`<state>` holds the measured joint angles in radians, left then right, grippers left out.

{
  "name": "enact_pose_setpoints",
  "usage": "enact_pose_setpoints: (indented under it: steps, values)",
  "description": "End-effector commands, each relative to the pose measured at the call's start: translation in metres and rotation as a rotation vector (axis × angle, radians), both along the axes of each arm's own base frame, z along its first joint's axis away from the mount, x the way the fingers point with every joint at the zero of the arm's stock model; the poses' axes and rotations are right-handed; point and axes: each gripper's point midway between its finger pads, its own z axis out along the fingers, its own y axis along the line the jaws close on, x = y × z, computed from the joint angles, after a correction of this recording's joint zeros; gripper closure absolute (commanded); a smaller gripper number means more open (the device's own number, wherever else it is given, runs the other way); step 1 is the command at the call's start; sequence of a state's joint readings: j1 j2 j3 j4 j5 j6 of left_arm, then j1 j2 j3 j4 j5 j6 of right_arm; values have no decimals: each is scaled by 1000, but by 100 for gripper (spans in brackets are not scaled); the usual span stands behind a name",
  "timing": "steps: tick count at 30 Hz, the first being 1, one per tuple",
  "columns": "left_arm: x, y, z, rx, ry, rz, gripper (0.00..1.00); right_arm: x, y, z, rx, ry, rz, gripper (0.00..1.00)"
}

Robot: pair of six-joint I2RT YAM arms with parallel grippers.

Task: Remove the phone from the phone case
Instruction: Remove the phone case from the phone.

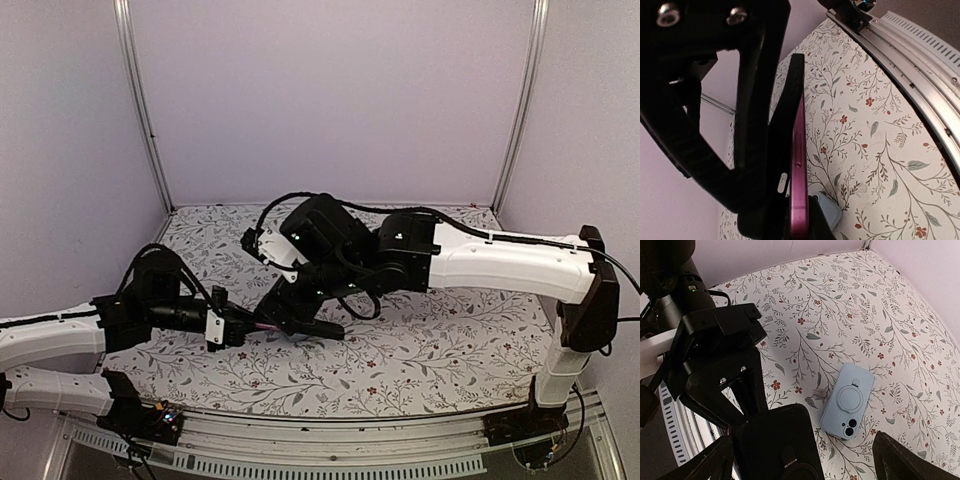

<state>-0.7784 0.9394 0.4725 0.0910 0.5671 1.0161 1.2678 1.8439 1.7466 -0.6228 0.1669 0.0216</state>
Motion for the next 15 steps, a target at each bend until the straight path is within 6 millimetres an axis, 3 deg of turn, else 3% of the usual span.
enact_pose_setpoints:
  steps: [1,7,15]
  values:
    - [3,-7,39,-97,-66,-20,100,3,7,-8,-23,-17,23,1]
    - [6,-6,38,-96,-60,-10,100,-4,16,-11,-11,11,73,1]
    - [6,-5,37,-95,-64,-12,100,13,6,-24,-76,-46,-9,1]
